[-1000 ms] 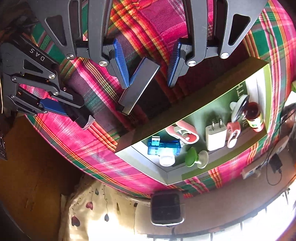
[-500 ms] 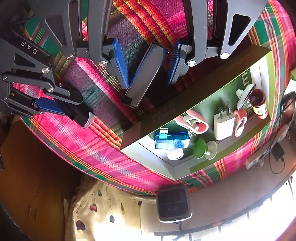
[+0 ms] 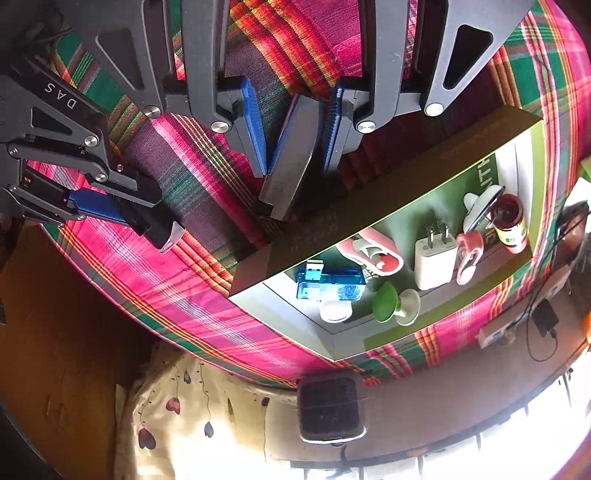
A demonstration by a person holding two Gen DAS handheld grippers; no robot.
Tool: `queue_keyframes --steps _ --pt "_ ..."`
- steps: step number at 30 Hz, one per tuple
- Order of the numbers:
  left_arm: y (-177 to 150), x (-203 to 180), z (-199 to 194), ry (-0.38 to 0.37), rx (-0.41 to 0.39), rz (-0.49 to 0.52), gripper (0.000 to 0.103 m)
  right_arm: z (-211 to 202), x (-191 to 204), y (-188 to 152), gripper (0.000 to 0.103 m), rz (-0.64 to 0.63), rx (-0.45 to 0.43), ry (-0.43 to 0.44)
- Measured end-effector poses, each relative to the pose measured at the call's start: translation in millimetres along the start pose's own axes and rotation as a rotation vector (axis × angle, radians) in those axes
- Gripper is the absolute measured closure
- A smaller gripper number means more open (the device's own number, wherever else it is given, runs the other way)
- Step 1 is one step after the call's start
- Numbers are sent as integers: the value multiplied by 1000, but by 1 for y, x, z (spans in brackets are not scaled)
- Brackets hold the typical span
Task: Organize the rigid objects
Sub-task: 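Grasp the black lighter-shaped device with the left tool while the right tool holds its device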
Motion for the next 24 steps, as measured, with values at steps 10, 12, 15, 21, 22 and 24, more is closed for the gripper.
queue_keyframes --steps 10,12,15,21,22,24 --pt "-5 5 -5 -14 -4 -47 81 0 1 0 74 -6 1 -10" --pt "-7 6 -6 -20 -3 -55 81 0 1 -1 74 -8 1 -12" --pt "-10 6 -9 -20 -5 -61 81 0 1 -1 74 -7 1 -14" --pt "-14 8 -12 -17 -13 -82 81 -1 1 -1 74 -9 1 -17" --pt "-14 9 -13 -18 -15 -85 81 -1 1 -2 74 -10 1 -18" --pt "-15 9 -15 -19 -17 -89 81 -2 2 -2 74 -12 0 -18"
Point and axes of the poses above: each gripper's, at about its wrist camera, not at the fingertips, and z roughly the way its jaws point, x to its left, y to its top, the point moved 7 cm from there along z, roughly the way its jaws point, and after that the axes turned 5 degrees about -z, right-handed, at the moved point
